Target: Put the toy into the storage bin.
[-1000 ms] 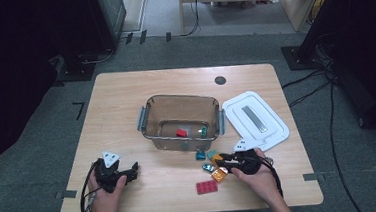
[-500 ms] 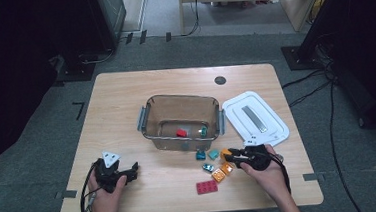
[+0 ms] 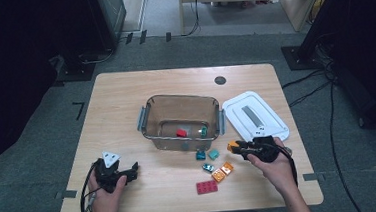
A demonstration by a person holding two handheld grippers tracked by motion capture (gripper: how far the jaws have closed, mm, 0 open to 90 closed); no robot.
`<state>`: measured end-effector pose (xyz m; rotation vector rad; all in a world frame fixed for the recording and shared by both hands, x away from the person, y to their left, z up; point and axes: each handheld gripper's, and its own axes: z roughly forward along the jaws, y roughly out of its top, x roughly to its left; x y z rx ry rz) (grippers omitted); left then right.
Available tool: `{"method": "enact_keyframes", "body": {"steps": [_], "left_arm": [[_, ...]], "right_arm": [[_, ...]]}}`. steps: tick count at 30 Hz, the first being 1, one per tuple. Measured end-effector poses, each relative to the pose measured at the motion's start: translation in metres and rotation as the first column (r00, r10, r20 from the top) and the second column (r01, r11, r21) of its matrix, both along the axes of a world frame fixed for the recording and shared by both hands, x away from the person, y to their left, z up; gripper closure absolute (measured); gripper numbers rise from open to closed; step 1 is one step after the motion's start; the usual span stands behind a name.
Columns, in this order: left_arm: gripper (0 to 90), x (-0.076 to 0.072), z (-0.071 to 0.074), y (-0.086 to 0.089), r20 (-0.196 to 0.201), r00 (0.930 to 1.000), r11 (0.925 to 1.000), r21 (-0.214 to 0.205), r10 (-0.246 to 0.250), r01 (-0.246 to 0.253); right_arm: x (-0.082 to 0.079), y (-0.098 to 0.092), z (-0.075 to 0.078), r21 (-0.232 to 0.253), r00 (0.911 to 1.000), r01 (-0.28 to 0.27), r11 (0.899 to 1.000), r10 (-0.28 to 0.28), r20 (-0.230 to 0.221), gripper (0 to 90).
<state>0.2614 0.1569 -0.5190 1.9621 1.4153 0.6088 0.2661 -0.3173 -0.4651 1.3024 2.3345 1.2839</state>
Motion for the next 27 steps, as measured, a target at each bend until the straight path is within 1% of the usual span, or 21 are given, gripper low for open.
{"method": "enact_keyframes", "body": {"steps": [6, 10, 13, 17, 22, 27], "left_arm": [[8.3, 0.0, 0.0, 0.0, 0.0, 1.0, 1.0, 0.0, 0.0, 0.0], [8.3, 0.0, 0.0, 0.0, 0.0, 1.0, 1.0, 0.0, 0.0, 0.0], [8.4, 0.0, 0.0, 0.0, 0.0, 1.0, 1.0, 0.0, 0.0, 0.0], [8.3, 0.0, 0.0, 0.0, 0.0, 1.0, 1.0, 0.0, 0.0, 0.0], [8.3, 0.0, 0.0, 0.0, 0.001, 1.0, 1.0, 0.001, 0.0, 0.0], [8.4, 0.0, 0.0, 0.0, 0.001, 1.0, 1.0, -0.001, 0.001, -0.001]], "right_arm": [[0.006, -0.006, 0.015, -0.012, 0.9999, 0.012, 1.0, -0.012, 0.012, 69.0], [0.012, -0.008, 0.026, -0.021, 0.9992, 0.039, 0.999, -0.039, 0.01, 69.0], [0.016, -0.008, 0.036, -0.028, 0.9988, 0.047, 0.998, -0.047, 0.013, 69.0], [0.023, -0.008, 0.053, -0.032, 0.9982, 0.051, 0.998, -0.05, 0.034, 69.0], [0.03, -0.003, 0.073, -0.044, 0.9972, 0.046, 0.998, -0.043, 0.061, 69.0], [0.037, 0.006, 0.089, -0.05, 0.9965, 0.031, 0.998, -0.027, 0.08, 69.0]]}}
